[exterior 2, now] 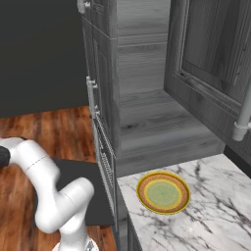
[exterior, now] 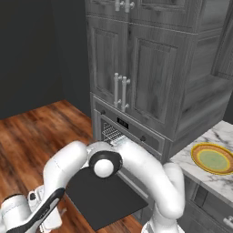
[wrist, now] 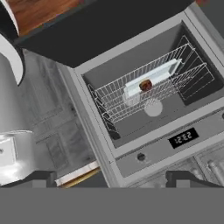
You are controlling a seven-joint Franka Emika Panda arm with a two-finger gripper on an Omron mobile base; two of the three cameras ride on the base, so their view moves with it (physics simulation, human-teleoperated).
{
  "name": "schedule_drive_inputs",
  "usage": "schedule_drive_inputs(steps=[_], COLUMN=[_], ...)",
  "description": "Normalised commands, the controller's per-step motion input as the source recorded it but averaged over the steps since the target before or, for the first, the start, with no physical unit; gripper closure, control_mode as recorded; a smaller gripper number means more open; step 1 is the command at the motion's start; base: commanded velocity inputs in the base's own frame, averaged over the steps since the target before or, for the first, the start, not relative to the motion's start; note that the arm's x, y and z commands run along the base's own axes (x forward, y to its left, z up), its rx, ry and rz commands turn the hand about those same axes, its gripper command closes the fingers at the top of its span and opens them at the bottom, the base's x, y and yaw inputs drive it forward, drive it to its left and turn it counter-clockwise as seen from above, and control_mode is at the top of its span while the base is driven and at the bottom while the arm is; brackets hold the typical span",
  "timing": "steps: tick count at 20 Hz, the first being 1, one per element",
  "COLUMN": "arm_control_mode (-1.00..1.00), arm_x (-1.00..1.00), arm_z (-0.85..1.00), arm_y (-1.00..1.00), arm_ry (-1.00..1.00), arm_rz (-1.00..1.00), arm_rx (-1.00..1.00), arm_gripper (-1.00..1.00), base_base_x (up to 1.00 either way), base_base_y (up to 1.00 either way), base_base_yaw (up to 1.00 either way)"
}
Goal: Take the baked cake out of the oven and place it on the plate for cooling. Then close the oven door.
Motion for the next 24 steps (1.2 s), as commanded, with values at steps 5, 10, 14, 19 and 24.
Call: schedule_drive_inputs(steps=[5,10,14,19,24], arm_control_mode=[-1.00,-1.00,-1.00,-1.00,-1.00], arm_x=[0.18,0.64,0.56,0.60,0.68], arm_z=[0.77,0.11,0.12,-0.25,-0.39], arm_y=[-1.00,-1.00,-1.00,-0.66,-0.21], arm_ry=[0.22,0.31,0.38,0.42,0.30], arm_rz=[0.01,0.00,-0.01,-0.03,-0.07], arm_rx=[0.00,-0.05,-0.08,-0.23,-0.26], arm_gripper=[-1.00,-1.00,-1.00,-1.00,-1.00], base_base_x=[0.00,0.00,0.00,0.00,0.00], base_base_y=[0.00,0.00,0.00,0.00,0.00], base_base_yaw=[0.00,0.00,0.00,0.00,0.00])
